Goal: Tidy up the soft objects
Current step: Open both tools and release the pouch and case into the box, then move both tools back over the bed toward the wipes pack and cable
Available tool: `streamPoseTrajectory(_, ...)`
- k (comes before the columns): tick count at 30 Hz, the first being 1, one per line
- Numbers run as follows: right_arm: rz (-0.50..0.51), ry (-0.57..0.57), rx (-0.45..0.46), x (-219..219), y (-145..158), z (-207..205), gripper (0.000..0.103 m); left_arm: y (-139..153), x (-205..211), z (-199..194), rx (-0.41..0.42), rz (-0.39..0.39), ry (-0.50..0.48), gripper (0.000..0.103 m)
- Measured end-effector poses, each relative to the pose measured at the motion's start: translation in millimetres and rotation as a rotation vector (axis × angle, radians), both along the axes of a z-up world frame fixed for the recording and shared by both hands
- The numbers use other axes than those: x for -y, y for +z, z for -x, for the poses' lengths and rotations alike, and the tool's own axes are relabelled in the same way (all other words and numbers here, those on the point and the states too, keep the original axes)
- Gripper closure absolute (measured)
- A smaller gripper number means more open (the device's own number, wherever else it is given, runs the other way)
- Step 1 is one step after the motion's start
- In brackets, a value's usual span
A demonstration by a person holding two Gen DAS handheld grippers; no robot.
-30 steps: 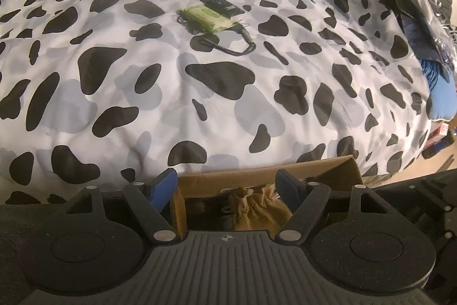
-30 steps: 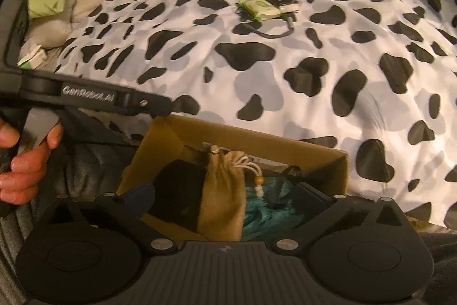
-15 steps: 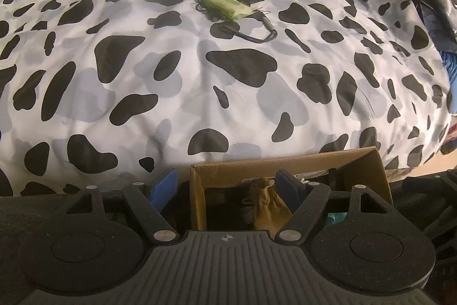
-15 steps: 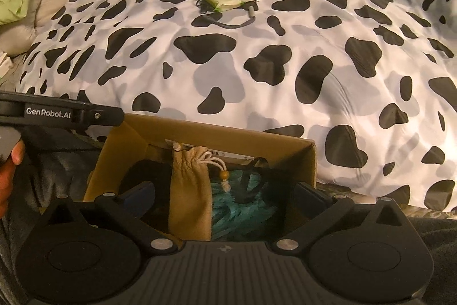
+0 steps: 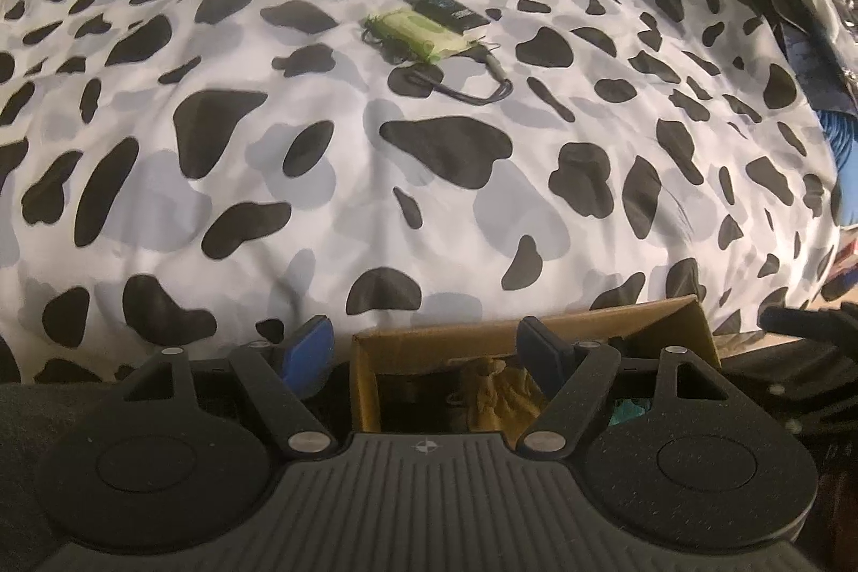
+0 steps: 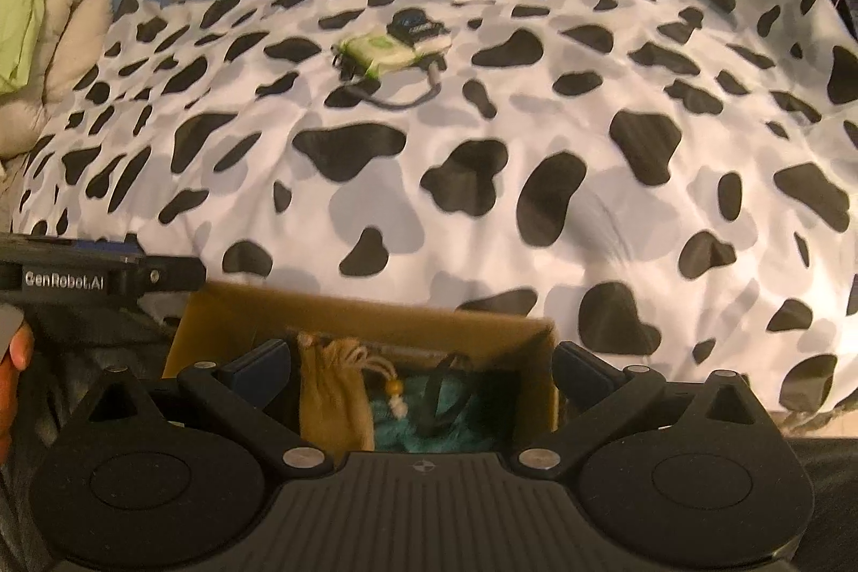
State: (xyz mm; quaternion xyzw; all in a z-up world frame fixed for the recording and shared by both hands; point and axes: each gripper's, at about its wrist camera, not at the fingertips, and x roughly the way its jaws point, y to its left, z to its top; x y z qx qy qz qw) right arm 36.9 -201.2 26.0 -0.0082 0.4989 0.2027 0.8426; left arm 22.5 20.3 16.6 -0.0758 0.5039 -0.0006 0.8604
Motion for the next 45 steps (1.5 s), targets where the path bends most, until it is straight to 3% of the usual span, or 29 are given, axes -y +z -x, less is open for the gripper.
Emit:
streamPoseTrajectory(17, 0.025, -0.036, 0.122, 6.0, 6.0, -30.8, 0.000, 4.8, 1.1, -13.9, 0.056, -0.048, -0.004, 0.027)
streamPoseTrajectory(45, 0.058, -0.008, 0.189, -0.2, -5.0, -97.2, 0.000, 1.9, -9.0, -72.5, 0.150, -0.083, -0.037, 0.025)
